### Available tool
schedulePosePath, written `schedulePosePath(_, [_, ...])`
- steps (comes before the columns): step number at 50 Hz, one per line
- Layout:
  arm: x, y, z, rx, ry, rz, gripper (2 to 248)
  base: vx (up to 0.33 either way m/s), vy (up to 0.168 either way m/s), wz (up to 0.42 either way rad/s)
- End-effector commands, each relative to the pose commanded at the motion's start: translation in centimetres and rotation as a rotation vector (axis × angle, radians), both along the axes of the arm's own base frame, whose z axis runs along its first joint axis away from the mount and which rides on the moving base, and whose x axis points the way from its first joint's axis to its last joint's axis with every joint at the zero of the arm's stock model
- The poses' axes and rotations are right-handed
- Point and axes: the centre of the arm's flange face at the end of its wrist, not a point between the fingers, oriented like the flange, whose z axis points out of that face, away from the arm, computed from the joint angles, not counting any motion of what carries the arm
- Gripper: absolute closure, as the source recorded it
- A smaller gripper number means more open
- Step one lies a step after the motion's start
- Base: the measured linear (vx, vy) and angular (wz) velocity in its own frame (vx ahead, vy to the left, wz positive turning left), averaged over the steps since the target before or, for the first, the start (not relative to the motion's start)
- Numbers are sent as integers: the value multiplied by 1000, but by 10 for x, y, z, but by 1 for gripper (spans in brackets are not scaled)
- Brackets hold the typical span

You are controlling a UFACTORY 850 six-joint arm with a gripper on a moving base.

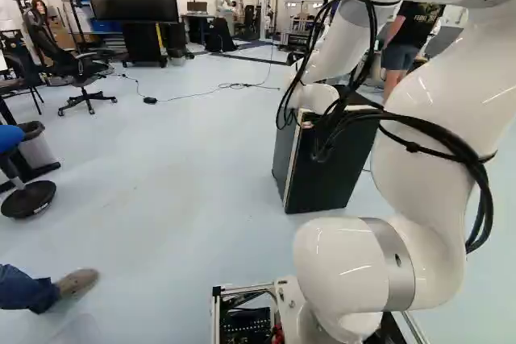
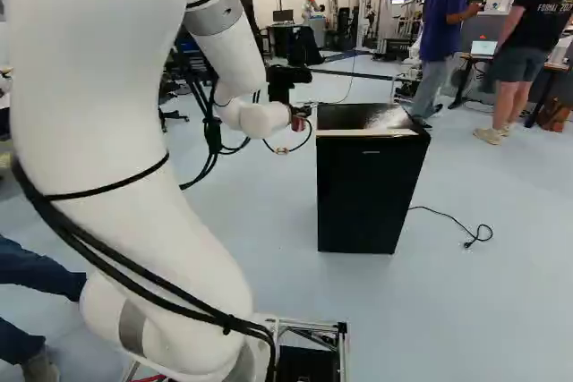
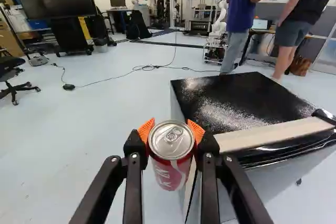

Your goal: Grab a drink from the fridge

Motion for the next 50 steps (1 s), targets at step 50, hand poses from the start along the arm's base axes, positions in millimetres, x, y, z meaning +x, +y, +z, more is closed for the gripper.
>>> schedulePosePath(50, [-146, 49, -50, -6, 43, 111, 151, 0, 0, 0])
